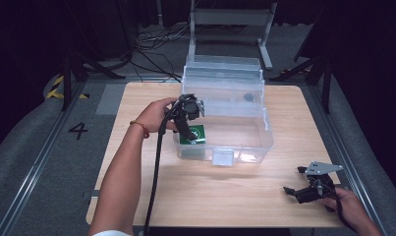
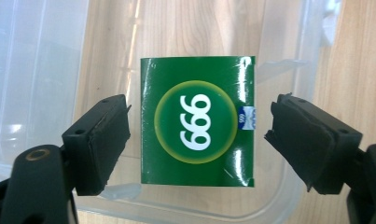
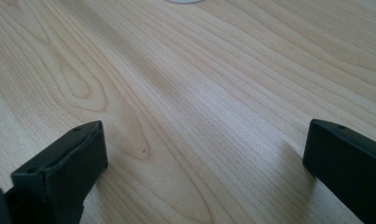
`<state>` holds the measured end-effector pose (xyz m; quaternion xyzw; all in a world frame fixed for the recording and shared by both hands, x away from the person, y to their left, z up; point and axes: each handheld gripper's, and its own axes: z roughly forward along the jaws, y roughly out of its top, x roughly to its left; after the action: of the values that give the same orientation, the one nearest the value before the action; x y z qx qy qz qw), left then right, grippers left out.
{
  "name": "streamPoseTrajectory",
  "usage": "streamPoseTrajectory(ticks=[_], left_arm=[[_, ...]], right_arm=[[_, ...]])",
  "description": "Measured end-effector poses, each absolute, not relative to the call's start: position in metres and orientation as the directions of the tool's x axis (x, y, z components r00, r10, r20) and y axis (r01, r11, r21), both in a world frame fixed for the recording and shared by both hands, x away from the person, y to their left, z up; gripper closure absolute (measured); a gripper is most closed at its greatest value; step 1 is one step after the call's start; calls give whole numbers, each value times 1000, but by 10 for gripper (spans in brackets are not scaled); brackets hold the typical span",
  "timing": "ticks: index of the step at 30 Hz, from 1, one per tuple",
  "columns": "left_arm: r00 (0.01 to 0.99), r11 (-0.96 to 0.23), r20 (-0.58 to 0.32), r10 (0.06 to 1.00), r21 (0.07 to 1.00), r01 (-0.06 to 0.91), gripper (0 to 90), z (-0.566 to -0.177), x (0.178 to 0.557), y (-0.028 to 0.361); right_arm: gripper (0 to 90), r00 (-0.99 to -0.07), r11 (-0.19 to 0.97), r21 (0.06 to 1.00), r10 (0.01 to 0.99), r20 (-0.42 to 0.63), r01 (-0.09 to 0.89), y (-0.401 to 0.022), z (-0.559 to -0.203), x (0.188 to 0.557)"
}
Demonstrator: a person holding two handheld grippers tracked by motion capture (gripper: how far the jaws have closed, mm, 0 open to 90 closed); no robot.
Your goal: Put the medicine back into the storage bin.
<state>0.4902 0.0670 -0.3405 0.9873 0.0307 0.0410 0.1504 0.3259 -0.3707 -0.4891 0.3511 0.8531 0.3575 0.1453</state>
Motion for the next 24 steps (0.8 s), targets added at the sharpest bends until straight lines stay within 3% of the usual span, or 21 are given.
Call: streamPoseTrajectory(ticks=[4,12,17,24], left_arm=[[991,-931,113,76,363,30,178,-336,480,74],[961,-840,166,221,534,101,174,-334,449,99],[945,-756,163,285,644,117,173,-346,428,108],[964,-750,166,207,660,47,183,-361,410,106]], right_arm=[[0,-711,498,712,703,3,496,-371,-489,326],[0,-709,497,711,706,3,498,-372,-489,326],[0,-615,435,702,788,6,564,-377,-488,326],[4,-610,443,687,792,0,576,-376,-486,327]])
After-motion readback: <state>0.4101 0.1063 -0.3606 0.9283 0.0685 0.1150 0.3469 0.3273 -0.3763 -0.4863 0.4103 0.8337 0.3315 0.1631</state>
